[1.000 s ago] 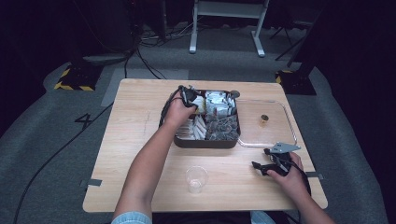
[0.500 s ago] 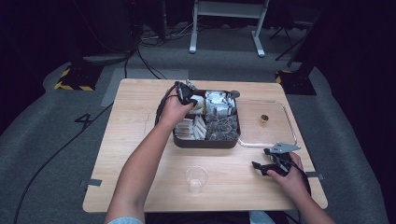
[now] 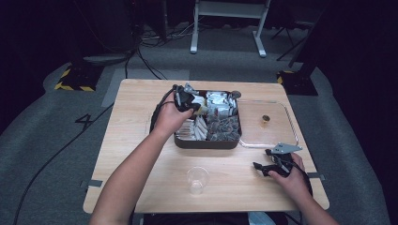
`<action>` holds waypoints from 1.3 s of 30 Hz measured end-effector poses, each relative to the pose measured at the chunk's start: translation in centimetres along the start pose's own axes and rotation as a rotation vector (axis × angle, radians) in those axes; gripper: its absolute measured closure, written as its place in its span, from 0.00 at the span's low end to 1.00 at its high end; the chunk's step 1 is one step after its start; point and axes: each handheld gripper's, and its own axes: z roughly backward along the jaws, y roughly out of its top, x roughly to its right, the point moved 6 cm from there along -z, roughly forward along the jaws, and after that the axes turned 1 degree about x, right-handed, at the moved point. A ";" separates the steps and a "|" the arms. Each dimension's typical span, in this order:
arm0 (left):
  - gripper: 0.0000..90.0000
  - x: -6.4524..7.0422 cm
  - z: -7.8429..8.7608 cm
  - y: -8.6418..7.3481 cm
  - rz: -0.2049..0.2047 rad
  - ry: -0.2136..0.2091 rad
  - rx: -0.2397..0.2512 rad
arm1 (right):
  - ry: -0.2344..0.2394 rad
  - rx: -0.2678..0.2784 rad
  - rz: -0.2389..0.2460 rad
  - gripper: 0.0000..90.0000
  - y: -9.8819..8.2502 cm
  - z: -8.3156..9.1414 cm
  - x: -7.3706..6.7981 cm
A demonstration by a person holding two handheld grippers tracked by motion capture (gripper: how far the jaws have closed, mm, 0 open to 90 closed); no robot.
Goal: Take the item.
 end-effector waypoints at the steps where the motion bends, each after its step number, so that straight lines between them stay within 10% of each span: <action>1: 1.00 0.4 0.3 -0.1 -0.004 -0.006 0.008 | 0.000 0.000 0.000 0.18 0.0 0.0 0.0; 39: 1.00 12.2 9.4 -5.8 -0.074 -0.144 0.142 | 0.001 0.000 -0.001 0.18 0.0 0.0 0.0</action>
